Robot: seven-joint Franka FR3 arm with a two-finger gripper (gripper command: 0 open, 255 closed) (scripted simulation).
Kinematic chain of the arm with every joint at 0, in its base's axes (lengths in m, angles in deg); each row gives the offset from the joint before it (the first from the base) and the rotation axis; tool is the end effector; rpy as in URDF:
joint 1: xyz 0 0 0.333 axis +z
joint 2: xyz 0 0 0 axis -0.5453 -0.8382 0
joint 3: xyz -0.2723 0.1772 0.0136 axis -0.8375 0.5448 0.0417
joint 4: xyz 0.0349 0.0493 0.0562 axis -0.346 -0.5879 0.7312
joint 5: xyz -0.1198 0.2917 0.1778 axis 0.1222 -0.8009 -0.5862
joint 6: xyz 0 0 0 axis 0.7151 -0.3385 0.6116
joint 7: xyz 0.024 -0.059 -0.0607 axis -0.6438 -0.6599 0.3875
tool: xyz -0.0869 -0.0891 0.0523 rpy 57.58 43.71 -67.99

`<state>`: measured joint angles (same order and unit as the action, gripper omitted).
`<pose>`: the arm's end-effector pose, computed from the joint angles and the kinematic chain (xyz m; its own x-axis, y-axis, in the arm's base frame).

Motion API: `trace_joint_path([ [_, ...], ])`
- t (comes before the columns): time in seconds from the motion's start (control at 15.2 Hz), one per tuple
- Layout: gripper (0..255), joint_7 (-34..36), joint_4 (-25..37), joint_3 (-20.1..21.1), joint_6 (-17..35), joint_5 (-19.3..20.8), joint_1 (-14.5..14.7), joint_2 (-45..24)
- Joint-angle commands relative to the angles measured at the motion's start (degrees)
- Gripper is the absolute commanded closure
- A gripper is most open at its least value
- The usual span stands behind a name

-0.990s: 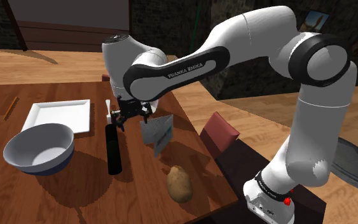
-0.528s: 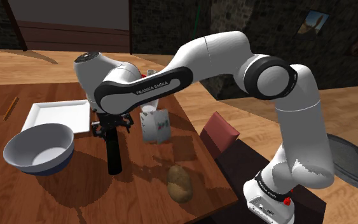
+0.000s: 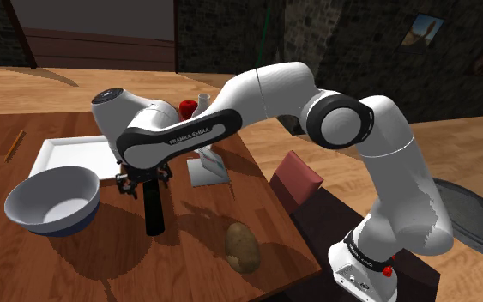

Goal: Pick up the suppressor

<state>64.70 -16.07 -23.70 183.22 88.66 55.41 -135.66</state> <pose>0.5636 0.4229 0.2608 0.9582 -0.2843 -0.0323 -0.2744 -0.9451 0.1775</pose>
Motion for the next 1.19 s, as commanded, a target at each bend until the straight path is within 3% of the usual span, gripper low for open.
trace_joint_path([
  [0.0, 0, 0.3, -0.4, -0.2, 1.3, 0.3, 0.1, -1.0],
  [0.13, 0, 0.3, -0.4, -0.2, 1.3, 0.3, 0.1, -1.0],
  [0.2, 255, 0.2, -0.3, -0.2, 1.3, 0.3, 0.1, -1.0],
  [0.79, 255, 0.3, -0.4, -0.2, 1.3, 0.3, 0.1, -1.0],
  [1.12, 255, -0.2, 0.4, 0.2, -1.2, -0.3, 0.0, 0.8],
])
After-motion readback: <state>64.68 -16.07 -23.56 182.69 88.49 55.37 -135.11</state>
